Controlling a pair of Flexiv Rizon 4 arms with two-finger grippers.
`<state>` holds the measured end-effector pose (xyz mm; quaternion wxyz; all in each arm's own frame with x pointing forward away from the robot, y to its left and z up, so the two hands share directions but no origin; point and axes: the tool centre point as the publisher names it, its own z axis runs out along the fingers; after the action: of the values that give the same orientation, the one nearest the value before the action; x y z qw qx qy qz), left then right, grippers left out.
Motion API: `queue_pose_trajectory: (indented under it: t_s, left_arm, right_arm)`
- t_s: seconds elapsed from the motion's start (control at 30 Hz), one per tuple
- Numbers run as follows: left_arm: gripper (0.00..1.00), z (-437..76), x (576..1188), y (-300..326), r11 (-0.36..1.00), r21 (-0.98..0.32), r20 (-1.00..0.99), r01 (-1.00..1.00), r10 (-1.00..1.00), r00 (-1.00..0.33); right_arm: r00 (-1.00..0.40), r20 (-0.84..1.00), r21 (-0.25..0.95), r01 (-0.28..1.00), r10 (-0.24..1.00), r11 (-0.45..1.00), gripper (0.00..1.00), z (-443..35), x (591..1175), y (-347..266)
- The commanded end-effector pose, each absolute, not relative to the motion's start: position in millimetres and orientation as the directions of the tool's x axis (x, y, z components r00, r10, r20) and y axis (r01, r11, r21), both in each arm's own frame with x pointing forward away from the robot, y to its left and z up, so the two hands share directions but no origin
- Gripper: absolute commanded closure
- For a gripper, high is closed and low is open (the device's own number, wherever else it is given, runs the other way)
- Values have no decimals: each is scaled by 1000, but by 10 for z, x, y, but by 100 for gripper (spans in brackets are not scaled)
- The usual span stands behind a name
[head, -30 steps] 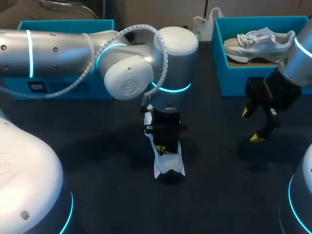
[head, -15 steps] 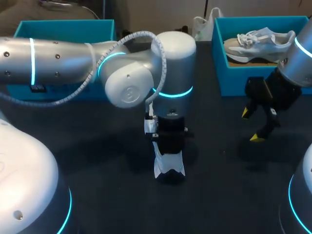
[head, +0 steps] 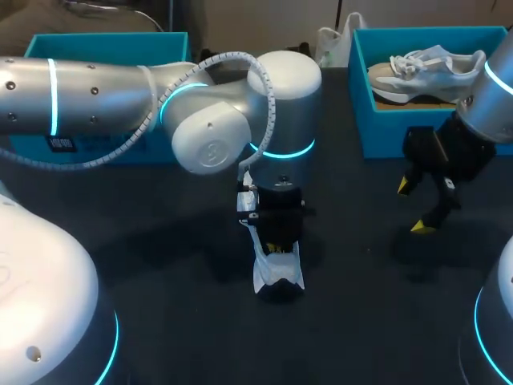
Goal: Take the shoe out of the shoebox, open the shoe tongue, remove and reinsert the insole, then place the shoe into the shoebox
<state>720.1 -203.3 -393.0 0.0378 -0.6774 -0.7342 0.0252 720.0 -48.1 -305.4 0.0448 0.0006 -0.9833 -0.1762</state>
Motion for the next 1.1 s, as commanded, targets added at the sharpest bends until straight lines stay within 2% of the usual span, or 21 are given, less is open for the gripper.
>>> queue_pose_trajectory:
  t_s: [0.03, 0.3, 0.53, 0.7, 0.73, 0.77, 0.87, 1.1]
  left_arm:
    - [100, -3779, 7138, -1988, 75, -64, 15, 995, 997, -74]
    - [100, -3702, 7212, -2068, 103, 15, -3, 995, 995, -103]
    - [100, -3702, 7332, -2049, 134, 26, 10, 991, 991, -135]
    - [55, -3701, 7370, -2009, 144, 30, 20, 989, 989, -145]
    - [31, -3698, 7376, -1997, 147, 29, 21, 989, 989, -147]
    - [16, -3697, 7378, -1986, 149, 27, 22, 988, 989, -150]
    - [0, -3689, 7349, -1935, 153, 18, 30, 988, 988, -153]
    - [0, -3671, 7306, -1912, 171, 31, 44, 985, 984, -173]
  right_arm:
    - [-996, 87, 343, 15, -16, 939, 0, -3057, 7197, -472]
    - [-996, 87, 343, 15, -16, 939, 0, -3057, 7197, -472]
    - [-996, 87, 343, 15, -16, 939, 0, -3057, 7197, -472]
    - [-996, 87, 343, 15, -16, 939, 0, -3057, 7197, -472]
    - [-996, 87, 343, 15, -16, 939, 0, -3057, 7197, -472]
    - [-996, 87, 343, 15, -16, 939, 0, -3057, 7197, -472]
    - [-996, 87, 343, 15, -16, 939, 0, -3057, 7197, -472]
    - [-996, 87, 343, 15, -16, 939, 0, -3057, 7197, -472]
